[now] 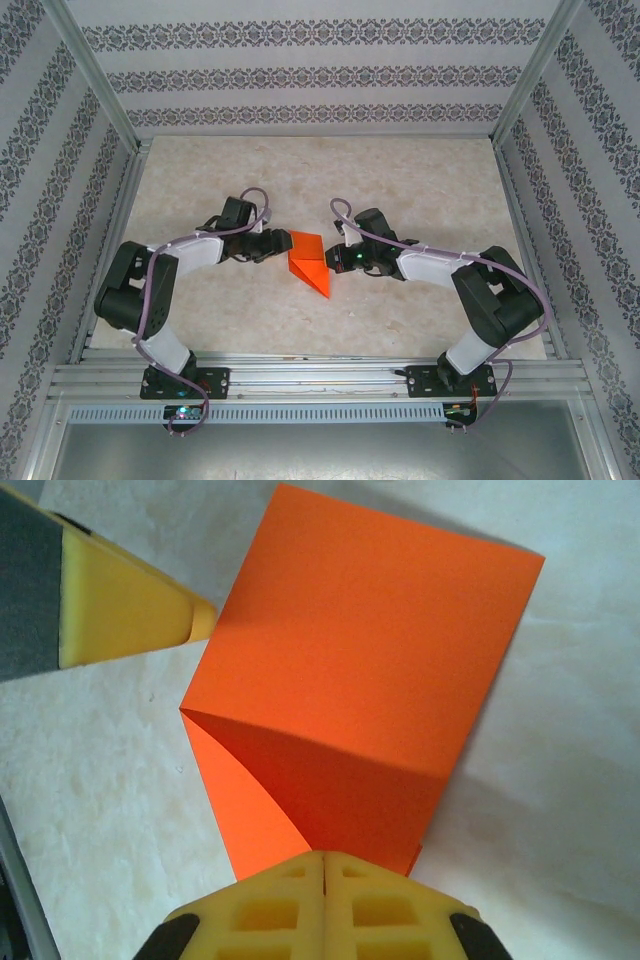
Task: Fold a paper plane with a square sheet of paper (fold left side to right side)
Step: Third fold the triangle at the center of the table.
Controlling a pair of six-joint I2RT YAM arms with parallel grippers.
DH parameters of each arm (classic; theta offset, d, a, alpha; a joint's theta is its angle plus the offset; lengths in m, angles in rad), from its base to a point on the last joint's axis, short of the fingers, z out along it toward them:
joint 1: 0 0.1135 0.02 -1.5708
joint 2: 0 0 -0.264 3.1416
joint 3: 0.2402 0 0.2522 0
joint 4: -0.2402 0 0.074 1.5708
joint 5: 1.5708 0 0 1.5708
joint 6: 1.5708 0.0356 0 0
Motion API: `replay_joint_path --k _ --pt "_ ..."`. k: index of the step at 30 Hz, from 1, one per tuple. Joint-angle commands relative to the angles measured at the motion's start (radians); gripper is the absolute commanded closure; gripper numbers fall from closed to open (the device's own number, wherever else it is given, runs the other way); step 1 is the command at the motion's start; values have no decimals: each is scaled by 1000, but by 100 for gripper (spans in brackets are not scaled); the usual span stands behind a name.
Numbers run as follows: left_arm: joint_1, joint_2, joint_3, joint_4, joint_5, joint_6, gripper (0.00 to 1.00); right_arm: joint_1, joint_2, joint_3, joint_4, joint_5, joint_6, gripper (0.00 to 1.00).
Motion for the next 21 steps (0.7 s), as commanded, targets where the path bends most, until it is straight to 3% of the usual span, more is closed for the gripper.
replay_joint_path --k 1,7,12,16,18,21 --pt "-4 28 40 64 86 -29 43 -7 -23 -20 19 -22 10 100" --pt "-19 77 62 83 117 -35 60 -8 -33 -26 17 -16 10 99" --pt "-27 105 82 89 153 -50 66 -12 -45 -37 16 -4 13 97" --pt "-37 102 103 68 160 -43 72 -12 -67 -50 12 35 23 81" --pt "-40 95 105 65 163 -47 72 -9 -96 -57 3 73 26 69" --pt "-44 82 106 65 165 -57 72 11 -151 -43 -72 152 4 59"
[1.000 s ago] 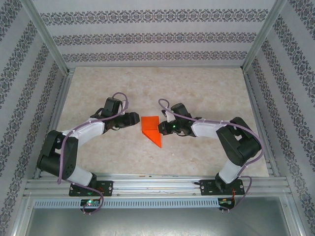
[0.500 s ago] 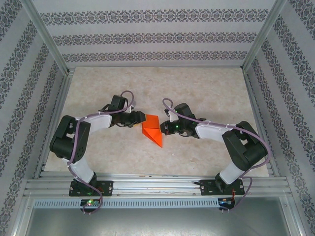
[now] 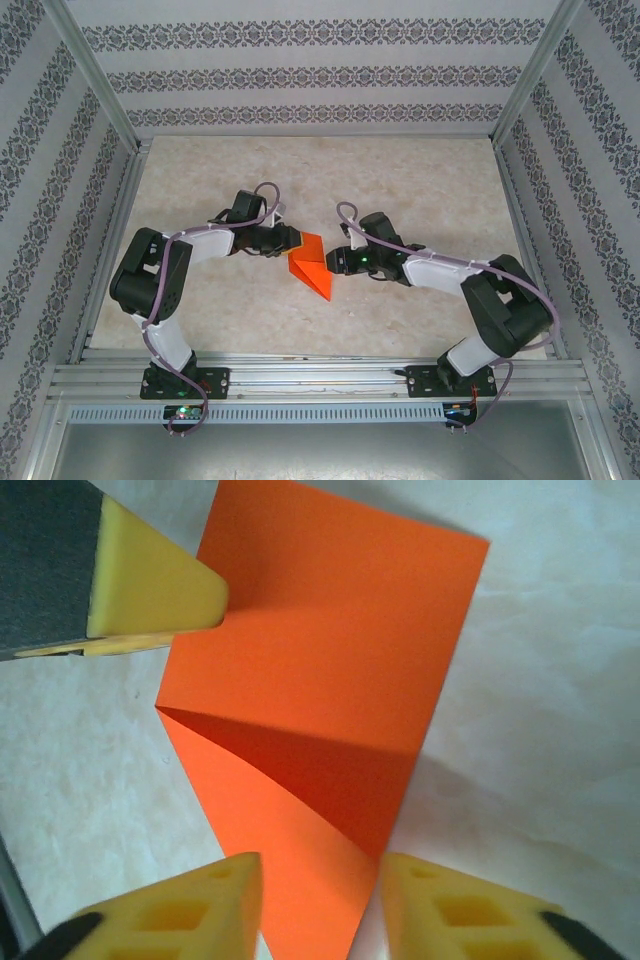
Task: Fold a paper plane with a square sheet of paper (fold left side to right side)
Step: Third fold the triangle at the center of the table, then fourth fold the wing at the center of the table.
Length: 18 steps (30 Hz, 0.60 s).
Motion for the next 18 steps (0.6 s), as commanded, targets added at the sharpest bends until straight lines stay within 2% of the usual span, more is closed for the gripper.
replay_joint_path --k 1,4,9,15,18 --pt "-14 -24 18 15 25 -18 72 26 -74 16 -76 112 -24 58" --pt "-17 -32 13 38 33 -46 72 83 -116 40 -176 233 -50 54" --pt "-23 -42 14 59 35 -93 76 237 -122 93 -320 467 -67 49" --pt "-30 -33 23 56 35 -127 77 385 -5 165 -414 665 -34 46" --pt "-31 -24 32 53 34 -135 81 421 66 207 -436 699 -28 46"
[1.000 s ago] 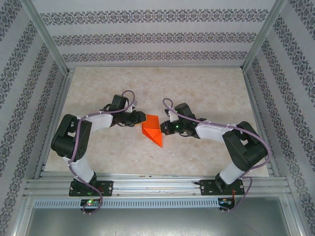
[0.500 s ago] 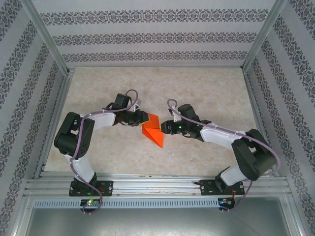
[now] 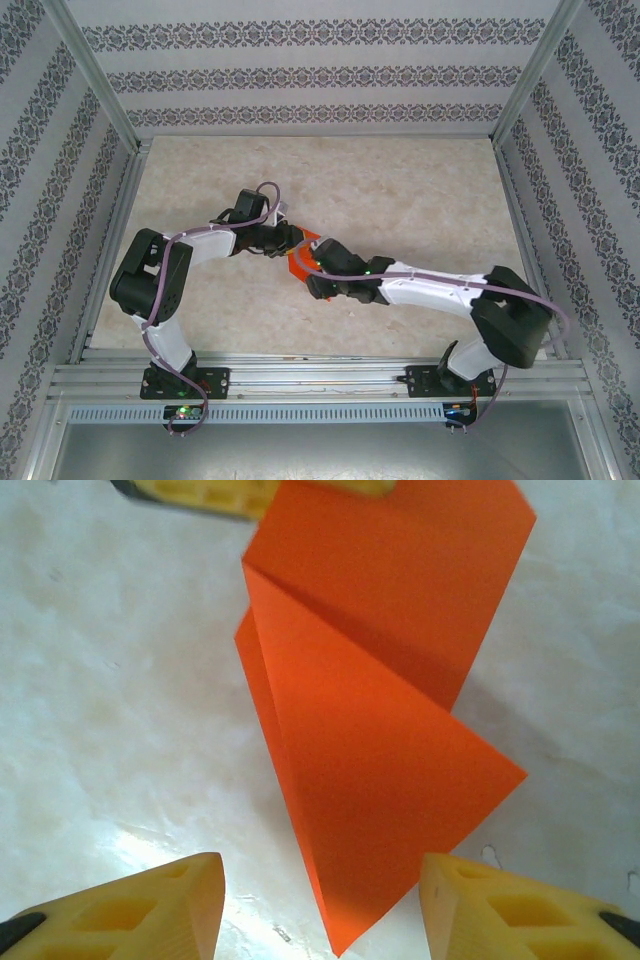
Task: Fold a paper plane with a square sheet of paper (fold left side to right side)
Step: Fourth fold the wing at the center of the table.
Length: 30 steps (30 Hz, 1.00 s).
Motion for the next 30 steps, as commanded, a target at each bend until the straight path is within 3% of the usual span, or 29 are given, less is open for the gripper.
replay_joint_path --k 1,16,30 --pt "-15 -14 32 25 19 -28 82 32 72 54 -84 136 21 46" --pt "-23 -6 56 -8 5 -19 84 57 189 117 -98 176 37 58" --pt "-23 -26 52 -34 -27 -1 80 58 194 116 -113 182 43 88"
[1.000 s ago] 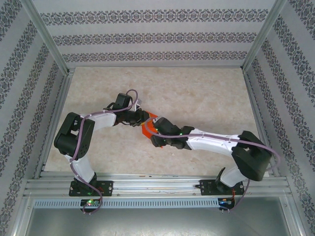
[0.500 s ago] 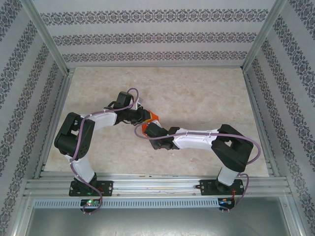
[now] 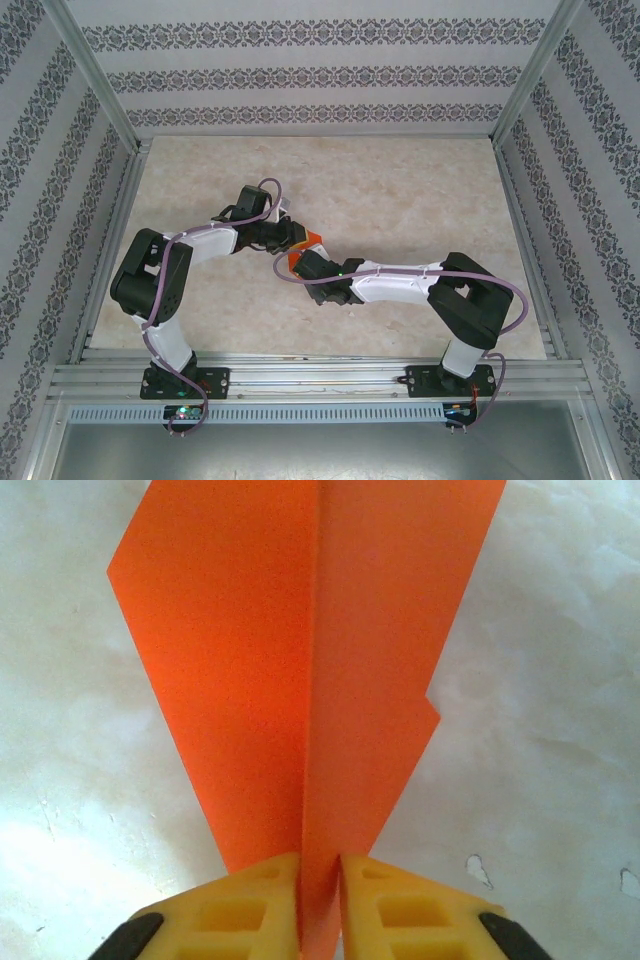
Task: Fold a paper plane with a square sheet of paper (fold left side to right side)
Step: Fourth fold the wing at the center of the table.
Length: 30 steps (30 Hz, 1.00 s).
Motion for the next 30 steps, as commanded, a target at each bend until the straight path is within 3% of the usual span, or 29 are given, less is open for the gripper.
replay_joint_path --k 1,4,15,21,30 --pt "-10 -28 15 -28 -18 21 79 5 15 25 -33 24 17 91" --pt "-1 -45 4 -32 -20 27 74 6 23 23 -38 26 21 100" --pt "132 -186 -102 -85 2 73 64 -19 14 13 -18 -59 18 100" --pt "217 -255 -117 -203 24 168 63 -94 -43 -43 54 -289 2 100" --pt "203 -232 -144 -208 97 205 63 -222 -85 -127 151 -609 17 100"
